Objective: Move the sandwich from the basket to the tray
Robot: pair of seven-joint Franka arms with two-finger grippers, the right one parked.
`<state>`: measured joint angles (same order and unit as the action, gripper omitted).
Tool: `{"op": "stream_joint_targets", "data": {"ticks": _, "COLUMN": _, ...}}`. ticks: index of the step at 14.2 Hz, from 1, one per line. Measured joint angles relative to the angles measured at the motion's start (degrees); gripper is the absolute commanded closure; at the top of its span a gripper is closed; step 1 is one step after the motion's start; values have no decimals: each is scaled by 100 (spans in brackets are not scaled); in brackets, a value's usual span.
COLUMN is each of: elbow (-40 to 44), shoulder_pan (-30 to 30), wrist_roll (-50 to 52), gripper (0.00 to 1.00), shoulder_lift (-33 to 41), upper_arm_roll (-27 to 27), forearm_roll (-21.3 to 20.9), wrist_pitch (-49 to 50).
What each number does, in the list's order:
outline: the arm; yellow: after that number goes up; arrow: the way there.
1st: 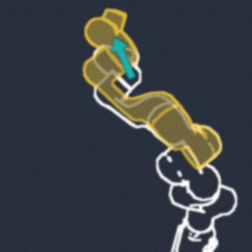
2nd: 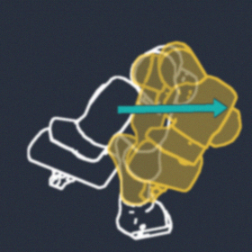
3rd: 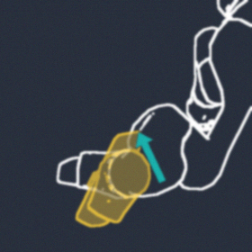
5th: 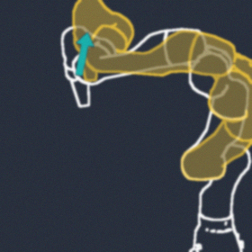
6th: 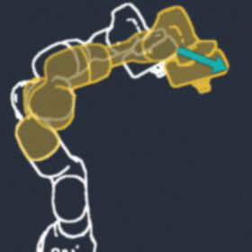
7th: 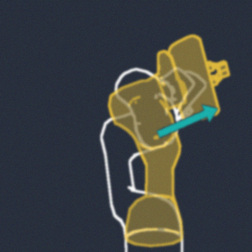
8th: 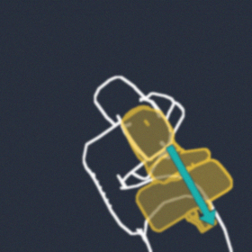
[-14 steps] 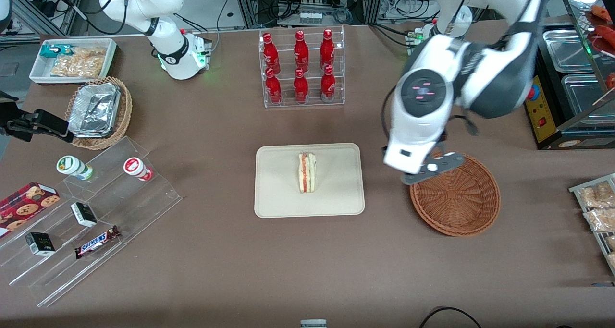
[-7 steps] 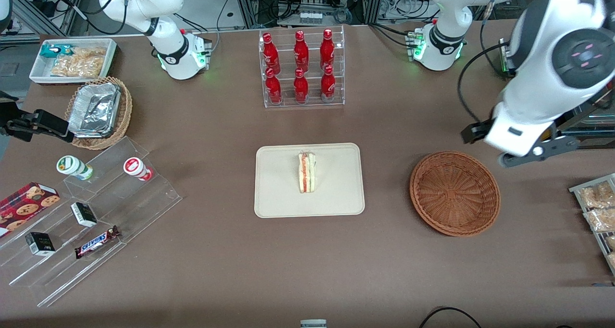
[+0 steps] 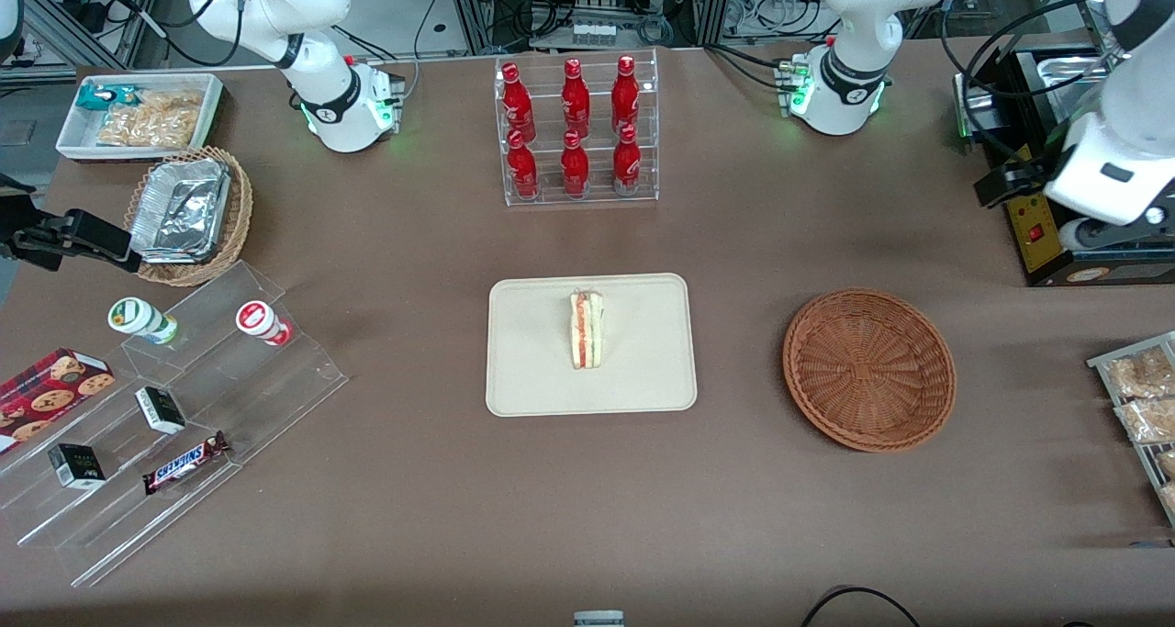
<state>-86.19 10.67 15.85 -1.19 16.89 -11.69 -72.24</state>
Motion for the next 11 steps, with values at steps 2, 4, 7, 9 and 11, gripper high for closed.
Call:
{"op": "stream_joint_targets", "data": {"ticks": 2, "elbow": -3, "shoulder_pan": 93, "wrist_roll": -40, "gripper": 0, "shoulder_lift": 15, "upper_arm_roll": -1, "forearm_roll": 17, "wrist_pitch": 9}}
{"op": "stream_joint_targets", "data": {"ticks": 4, "elbow": 8, "shoulder_pan": 92, "wrist_roll": -41, "gripper": 0, "shoulder_lift": 15, "upper_arm_roll": 10, "forearm_roll": 60, "wrist_pitch": 9}}
{"op": "stream_joint_targets", "data": {"ticks": 7, "elbow": 133, "shoulder_pan": 95, "wrist_roll": -44, "gripper": 0, "shoulder_lift": 17, "upper_arm_roll": 8, "forearm_roll": 242, "wrist_pitch": 8}}
{"op": "stream_joint_targets", "data": {"ticks": 9, "elbow": 136, "shoulder_pan": 94, "wrist_roll": -221, "gripper": 0, "shoulder_lift": 17, "upper_arm_roll": -2, "forearm_roll": 288, "wrist_pitch": 10}}
{"op": "stream_joint_targets", "data": {"ticks": 11, "elbow": 114, "shoulder_pan": 57, "wrist_roll": -407, "gripper": 0, "shoulder_lift": 40, "upper_arm_roll": -144, "forearm_roll": 476, "wrist_pitch": 21}}
